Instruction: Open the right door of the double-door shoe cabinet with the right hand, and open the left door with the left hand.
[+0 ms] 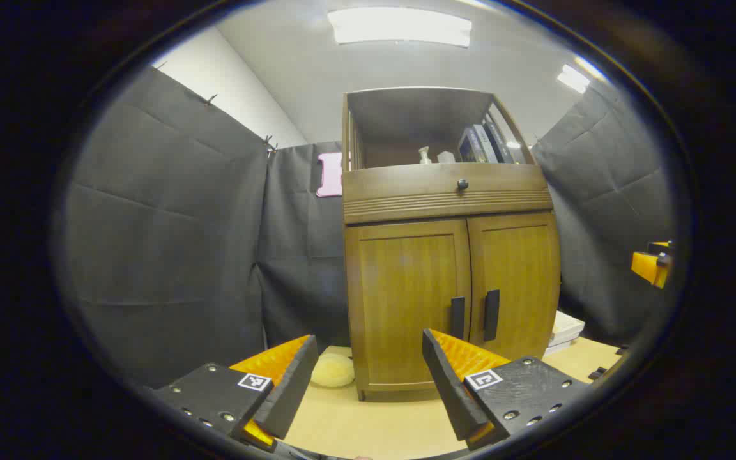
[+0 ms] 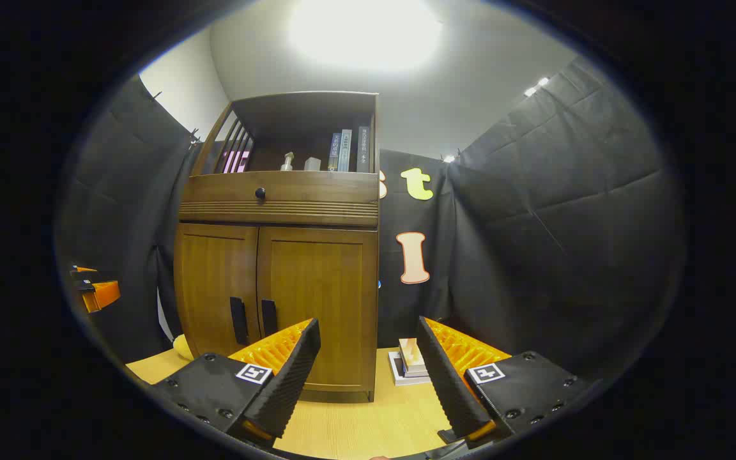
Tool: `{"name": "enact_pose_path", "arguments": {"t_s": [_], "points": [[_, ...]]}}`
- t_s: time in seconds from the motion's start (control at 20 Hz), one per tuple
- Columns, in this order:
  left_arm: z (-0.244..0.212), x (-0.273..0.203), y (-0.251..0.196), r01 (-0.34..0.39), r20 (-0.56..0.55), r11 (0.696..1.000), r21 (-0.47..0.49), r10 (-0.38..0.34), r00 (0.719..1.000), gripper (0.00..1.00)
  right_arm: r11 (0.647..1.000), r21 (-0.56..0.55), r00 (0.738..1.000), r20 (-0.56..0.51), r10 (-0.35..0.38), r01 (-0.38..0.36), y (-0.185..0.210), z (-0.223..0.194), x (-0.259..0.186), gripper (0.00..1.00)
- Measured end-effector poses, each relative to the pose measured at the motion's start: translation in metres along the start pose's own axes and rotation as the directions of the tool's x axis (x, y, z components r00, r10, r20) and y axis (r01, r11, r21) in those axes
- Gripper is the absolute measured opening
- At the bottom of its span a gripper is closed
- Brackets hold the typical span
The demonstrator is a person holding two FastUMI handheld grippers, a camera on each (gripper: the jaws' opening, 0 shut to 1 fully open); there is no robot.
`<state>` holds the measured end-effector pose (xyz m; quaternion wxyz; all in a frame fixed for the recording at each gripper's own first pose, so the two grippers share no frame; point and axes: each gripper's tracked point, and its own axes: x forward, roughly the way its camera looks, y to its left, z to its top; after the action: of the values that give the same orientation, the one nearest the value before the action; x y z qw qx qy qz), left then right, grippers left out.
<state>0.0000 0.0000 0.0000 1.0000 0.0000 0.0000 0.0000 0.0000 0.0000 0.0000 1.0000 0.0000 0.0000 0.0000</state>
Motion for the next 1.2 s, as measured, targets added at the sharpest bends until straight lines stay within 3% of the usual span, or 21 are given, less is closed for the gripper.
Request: {"name": "enact_pose_path", "arguments": {"t_s": [0.8, 1.2], "points": [[-0.003, -0.012, -0.015, 0.001, 0.002, 1.000, 0.012, -0.002, 1.000, 0.94, 0.999, 0.030, 1.000, -0.003, 0.017, -0.017, -0.005, -0.009, -0.001, 0.95], [-0.005, -0.021, -0.020, -0.051, -0.004, 0.999, -0.013, 0.051, 0.999, 0.94, 0.996, 0.069, 0.998, -0.011, 0.065, -0.064, -0.001, -0.016, 0.010, 0.93]]}}
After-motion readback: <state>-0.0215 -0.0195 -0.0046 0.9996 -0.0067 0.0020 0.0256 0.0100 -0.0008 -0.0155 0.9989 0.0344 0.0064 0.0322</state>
